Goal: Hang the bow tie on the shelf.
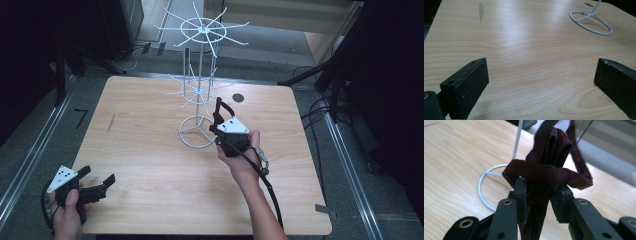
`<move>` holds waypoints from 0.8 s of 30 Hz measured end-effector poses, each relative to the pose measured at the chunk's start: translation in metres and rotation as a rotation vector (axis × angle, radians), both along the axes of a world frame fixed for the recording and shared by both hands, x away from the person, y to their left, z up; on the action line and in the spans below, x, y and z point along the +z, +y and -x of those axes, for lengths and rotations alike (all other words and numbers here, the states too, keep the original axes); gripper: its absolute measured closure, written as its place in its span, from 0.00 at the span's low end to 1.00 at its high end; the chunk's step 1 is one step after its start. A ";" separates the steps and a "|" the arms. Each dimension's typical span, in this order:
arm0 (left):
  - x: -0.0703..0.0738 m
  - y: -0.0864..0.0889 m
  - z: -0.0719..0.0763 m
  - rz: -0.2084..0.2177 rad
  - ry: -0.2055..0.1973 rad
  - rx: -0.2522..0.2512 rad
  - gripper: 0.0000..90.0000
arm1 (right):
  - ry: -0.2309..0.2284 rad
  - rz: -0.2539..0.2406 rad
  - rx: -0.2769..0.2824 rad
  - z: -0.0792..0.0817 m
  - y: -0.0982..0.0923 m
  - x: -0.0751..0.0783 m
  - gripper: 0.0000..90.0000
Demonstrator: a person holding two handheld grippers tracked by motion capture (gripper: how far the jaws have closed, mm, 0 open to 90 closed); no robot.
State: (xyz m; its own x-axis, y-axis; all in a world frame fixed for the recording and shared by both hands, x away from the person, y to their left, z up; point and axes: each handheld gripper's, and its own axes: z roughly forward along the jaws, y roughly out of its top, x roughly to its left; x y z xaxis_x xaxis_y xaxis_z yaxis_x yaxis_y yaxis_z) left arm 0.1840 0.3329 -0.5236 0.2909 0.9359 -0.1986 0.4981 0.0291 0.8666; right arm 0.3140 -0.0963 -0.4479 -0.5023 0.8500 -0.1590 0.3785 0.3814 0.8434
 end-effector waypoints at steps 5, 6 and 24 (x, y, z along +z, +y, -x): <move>0.000 0.000 0.000 -0.001 -0.001 0.000 0.00 | 0.031 -0.016 -0.001 -0.002 -0.002 -0.014 0.77; 0.000 0.000 0.000 0.002 -0.002 0.001 0.00 | 0.046 -0.026 -0.006 -0.003 -0.002 -0.019 0.77; 0.000 0.000 0.000 -0.002 -0.001 0.001 0.00 | 0.065 -0.025 -0.018 0.003 -0.013 -0.027 0.22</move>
State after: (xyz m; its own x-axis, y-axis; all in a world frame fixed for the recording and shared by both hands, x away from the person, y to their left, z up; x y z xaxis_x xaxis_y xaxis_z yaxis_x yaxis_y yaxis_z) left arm 0.1840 0.3327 -0.5237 0.2901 0.9367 -0.1960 0.4969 0.0276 0.8674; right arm 0.3111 -0.1090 -0.4746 -0.4956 0.8621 -0.1054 0.4390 0.3533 0.8261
